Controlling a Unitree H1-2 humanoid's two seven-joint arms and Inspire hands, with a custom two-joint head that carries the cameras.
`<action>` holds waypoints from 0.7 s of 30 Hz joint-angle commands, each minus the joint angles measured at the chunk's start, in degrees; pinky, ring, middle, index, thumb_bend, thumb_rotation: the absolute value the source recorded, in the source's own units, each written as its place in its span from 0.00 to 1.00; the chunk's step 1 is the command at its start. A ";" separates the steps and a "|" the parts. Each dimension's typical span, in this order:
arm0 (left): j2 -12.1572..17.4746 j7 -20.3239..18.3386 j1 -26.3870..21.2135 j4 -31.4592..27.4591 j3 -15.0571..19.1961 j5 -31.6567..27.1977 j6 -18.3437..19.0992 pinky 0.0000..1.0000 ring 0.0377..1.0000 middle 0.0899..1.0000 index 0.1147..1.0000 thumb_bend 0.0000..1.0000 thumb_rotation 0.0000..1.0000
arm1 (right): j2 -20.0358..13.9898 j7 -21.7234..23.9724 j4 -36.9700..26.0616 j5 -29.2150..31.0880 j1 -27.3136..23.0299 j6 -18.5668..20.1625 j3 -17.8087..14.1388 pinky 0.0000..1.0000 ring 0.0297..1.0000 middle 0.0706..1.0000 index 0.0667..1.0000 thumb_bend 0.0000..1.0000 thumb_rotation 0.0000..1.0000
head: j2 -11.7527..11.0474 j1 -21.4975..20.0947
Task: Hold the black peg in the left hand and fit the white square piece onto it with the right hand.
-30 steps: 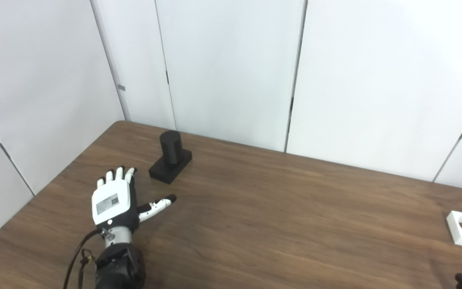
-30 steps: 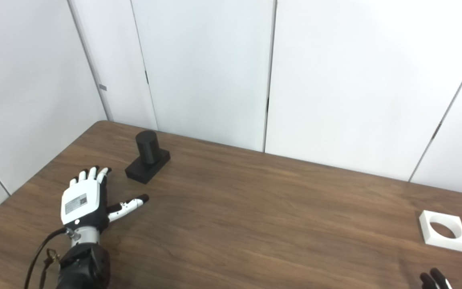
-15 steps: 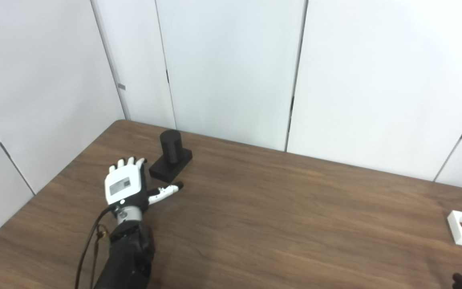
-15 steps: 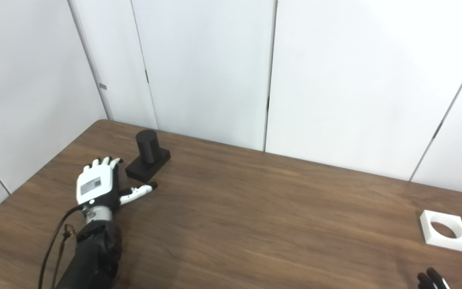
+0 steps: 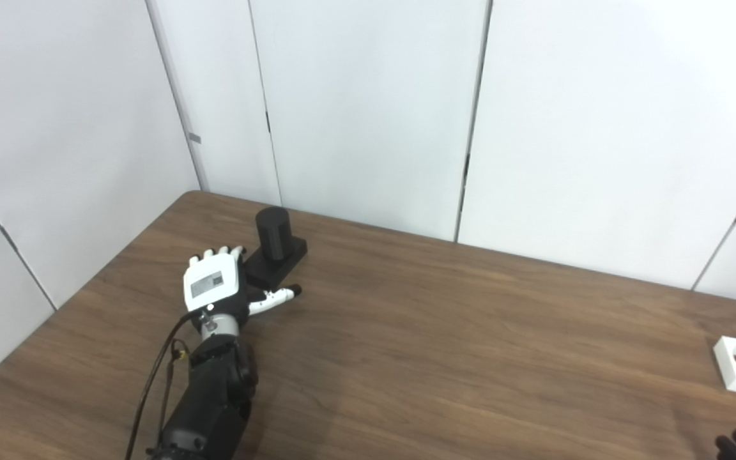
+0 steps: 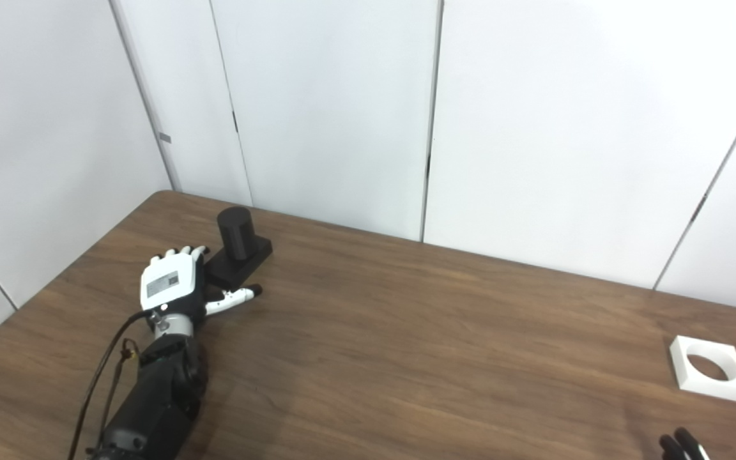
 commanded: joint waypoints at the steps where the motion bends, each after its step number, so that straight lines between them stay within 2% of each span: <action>1: 1.10 2.50 -3.35 0.12 0.10 0.50 0.20 1.00 0.95 0.92 0.86 1.00 0.78 | -0.10 0.73 0.06 0.07 0.27 0.84 0.30 0.92 0.95 0.89 0.92 0.72 1.00 | 0.05 -0.04; 7: 0.65 3.46 -4.76 2.41 0.96 1.70 0.21 1.00 0.93 0.90 0.85 0.97 0.76 | 0.15 0.60 -0.28 0.76 0.35 1.60 0.26 0.94 0.95 0.91 0.93 0.70 1.00 | 0.10 -0.25; 10: 1.31 5.31 -5.18 3.22 0.13 -0.07 0.06 1.00 0.92 0.88 0.83 0.94 0.73 | 0.30 0.29 -0.48 0.54 0.35 2.02 0.34 0.94 0.95 0.90 0.93 0.69 1.00 | 0.21 -0.56; 15: 1.75 9.32 -5.84 4.39 0.35 -5.76 -1.69 0.98 0.86 0.79 0.70 0.87 0.59 | 0.54 0.33 -0.58 1.25 0.21 2.42 0.35 0.94 0.96 0.91 0.93 0.67 1.00 | 0.20 -0.71; 21: 2.95 12.74 -6.81 6.85 -0.66 -9.64 -3.00 0.94 0.81 0.73 0.59 0.83 0.56 | 0.78 0.17 -0.08 1.04 0.04 1.83 0.44 0.95 0.95 0.90 0.93 0.66 1.00 | 0.15 -1.08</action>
